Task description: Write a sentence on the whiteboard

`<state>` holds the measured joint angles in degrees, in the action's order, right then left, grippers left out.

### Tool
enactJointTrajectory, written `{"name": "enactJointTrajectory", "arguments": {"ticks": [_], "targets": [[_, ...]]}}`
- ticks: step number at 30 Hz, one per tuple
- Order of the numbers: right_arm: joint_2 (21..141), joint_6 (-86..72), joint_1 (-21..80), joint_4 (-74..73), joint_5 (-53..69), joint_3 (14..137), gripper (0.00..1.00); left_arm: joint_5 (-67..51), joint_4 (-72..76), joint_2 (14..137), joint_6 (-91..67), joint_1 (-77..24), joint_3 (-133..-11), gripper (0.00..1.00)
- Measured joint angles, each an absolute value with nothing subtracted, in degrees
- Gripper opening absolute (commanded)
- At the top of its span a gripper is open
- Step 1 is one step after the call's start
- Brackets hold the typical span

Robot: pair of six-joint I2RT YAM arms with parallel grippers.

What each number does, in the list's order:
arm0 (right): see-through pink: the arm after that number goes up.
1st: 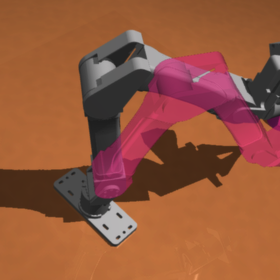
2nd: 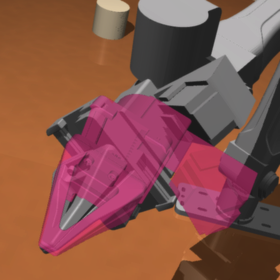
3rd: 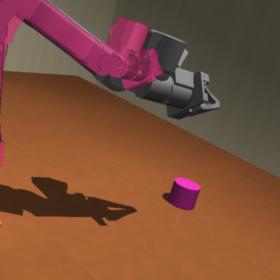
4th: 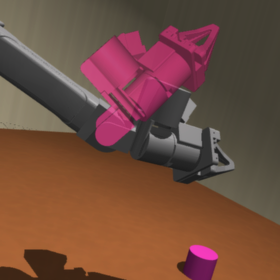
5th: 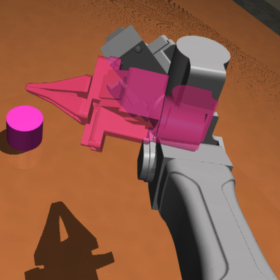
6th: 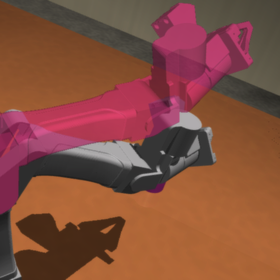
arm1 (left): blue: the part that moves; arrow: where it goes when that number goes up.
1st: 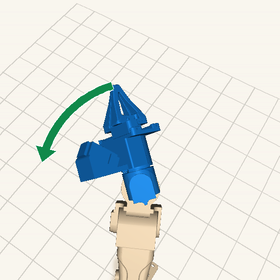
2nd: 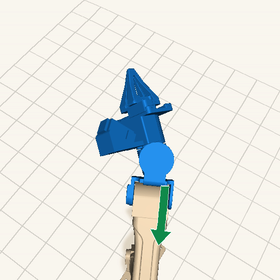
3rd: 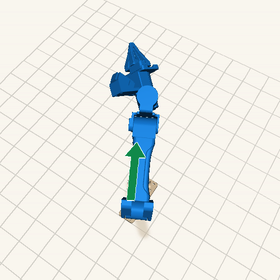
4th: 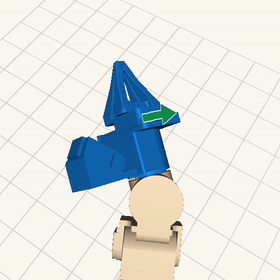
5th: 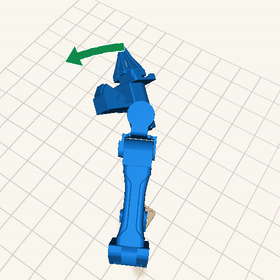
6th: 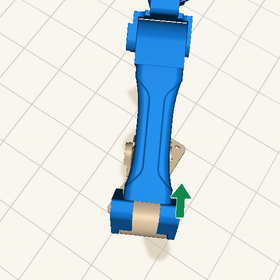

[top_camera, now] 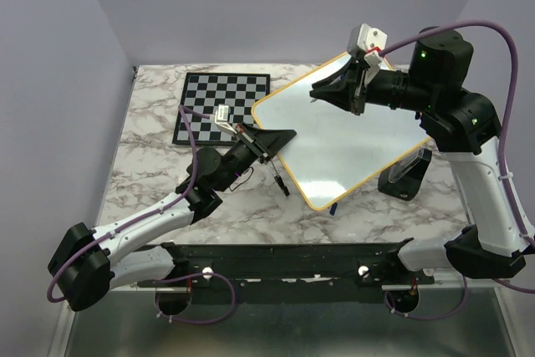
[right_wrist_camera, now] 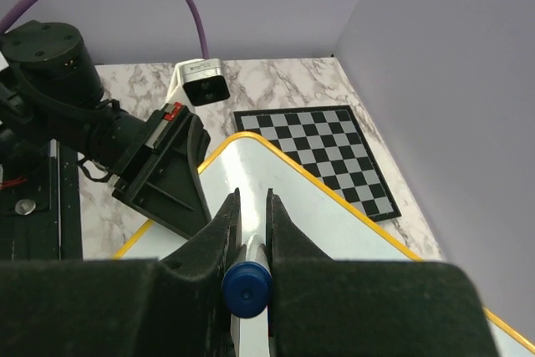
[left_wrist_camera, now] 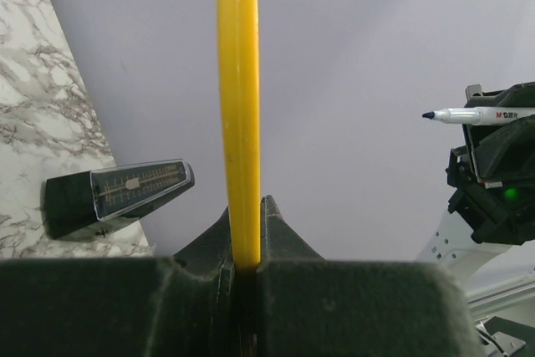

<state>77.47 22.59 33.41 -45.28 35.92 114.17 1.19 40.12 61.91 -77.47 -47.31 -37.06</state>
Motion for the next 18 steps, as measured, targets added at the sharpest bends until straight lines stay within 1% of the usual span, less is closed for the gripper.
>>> {"name": "enactJointTrajectory", "arguments": {"ticks": [4, 18], "targets": [[77.49, 22.7, 33.41, -46.09, 38.17, 113.93, 0.01, 0.71, 40.97, 61.93, -77.21, -47.31, -37.06, 0.0], [77.87, 24.08, 33.32, -46.87, 39.31, 114.98, 0.01, -1.93, 43.55, 62.39, -76.58, -47.24, -37.06, 0.0]]}}
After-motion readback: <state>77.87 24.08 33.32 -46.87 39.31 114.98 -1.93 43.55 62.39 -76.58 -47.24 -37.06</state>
